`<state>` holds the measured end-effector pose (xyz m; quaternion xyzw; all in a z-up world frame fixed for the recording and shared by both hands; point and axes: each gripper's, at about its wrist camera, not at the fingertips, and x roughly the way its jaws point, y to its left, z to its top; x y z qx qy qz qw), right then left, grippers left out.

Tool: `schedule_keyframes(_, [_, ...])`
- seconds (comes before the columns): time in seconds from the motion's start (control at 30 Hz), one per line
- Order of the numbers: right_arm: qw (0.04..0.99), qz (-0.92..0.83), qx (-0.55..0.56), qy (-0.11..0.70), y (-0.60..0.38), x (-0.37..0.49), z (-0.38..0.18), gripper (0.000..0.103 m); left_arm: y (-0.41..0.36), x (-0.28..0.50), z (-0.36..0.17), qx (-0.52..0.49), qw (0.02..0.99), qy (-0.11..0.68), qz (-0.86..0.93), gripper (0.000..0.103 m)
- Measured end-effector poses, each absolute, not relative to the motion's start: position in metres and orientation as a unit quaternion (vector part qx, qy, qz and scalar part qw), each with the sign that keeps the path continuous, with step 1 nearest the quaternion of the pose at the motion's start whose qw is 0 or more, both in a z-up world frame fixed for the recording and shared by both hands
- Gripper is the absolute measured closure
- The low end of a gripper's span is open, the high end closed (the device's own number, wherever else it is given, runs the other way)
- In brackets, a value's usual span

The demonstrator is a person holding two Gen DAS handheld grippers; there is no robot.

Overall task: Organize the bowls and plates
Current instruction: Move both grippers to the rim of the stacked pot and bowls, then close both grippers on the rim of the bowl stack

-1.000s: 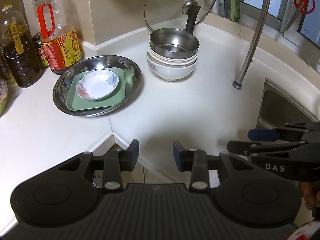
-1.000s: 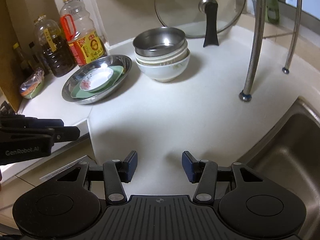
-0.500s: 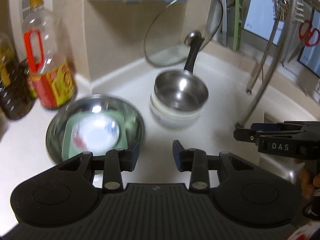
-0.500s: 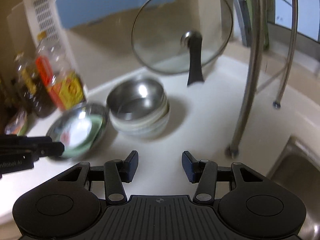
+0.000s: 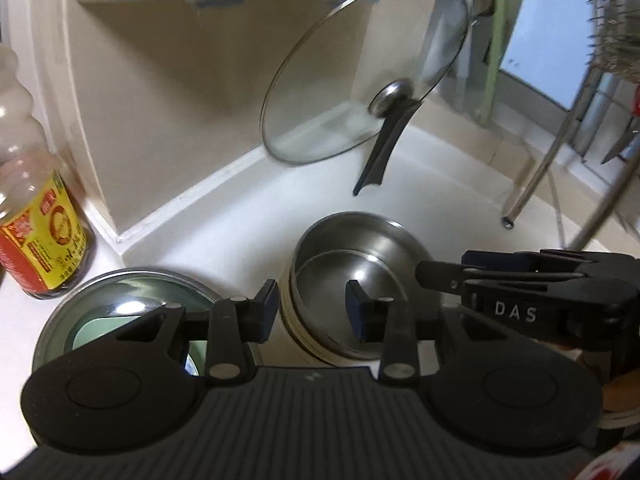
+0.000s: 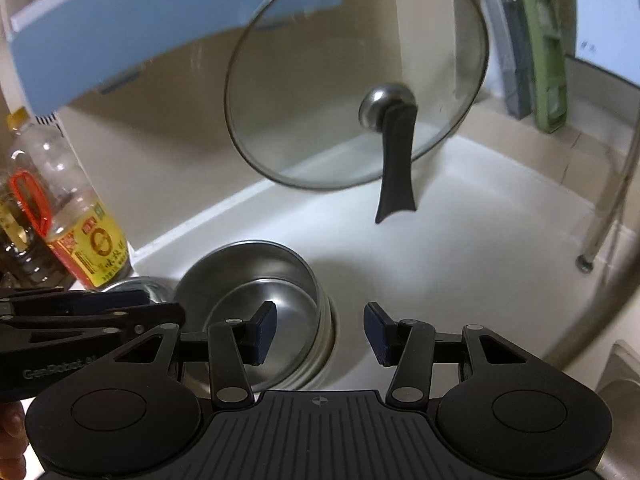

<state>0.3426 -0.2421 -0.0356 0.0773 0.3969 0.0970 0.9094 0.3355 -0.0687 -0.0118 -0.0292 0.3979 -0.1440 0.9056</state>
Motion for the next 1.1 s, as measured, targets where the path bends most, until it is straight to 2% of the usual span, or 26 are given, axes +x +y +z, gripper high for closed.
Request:
schedule_keyframes(0.33, [0.893, 0.097, 0.05, 0.437, -0.23, 0.375, -0.061, 0.054, -0.066, 0.37, -0.039, -0.032, 0.888, 0.44, -0.132, 0.071])
schedule_keyframes(0.37, [0.892, 0.097, 0.047, 0.439, -0.229, 0.376, -0.062, 0.057, -0.066, 0.372, -0.041, -0.034, 0.886, 0.444, -0.132, 0.073])
schedule_keyframes(0.4, [0.89, 0.097, 0.044, 0.442, -0.228, 0.378, -0.064, 0.065, -0.066, 0.374, -0.043, -0.036, 0.884, 0.448, -0.131, 0.074])
schedule_keyframes(0.47, [0.886, 0.1, 0.047, 0.45, -0.23, 0.381, -0.067, 0.071, -0.067, 0.377, -0.047, -0.038, 0.881, 0.453, -0.132, 0.076])
schedule_keyframes(0.63, [0.884, 0.103, 0.054, 0.453, -0.235, 0.383, -0.07, 0.082, -0.07, 0.376, -0.052, -0.032, 0.882, 0.452, -0.131, 0.079])
schedule_keyframes(1.1, [0.87, 0.116, 0.034, 0.478, -0.234, 0.366, -0.063, 0.084, -0.071, 0.342, -0.053, -0.025, 0.884, 0.446, -0.139, 0.079])
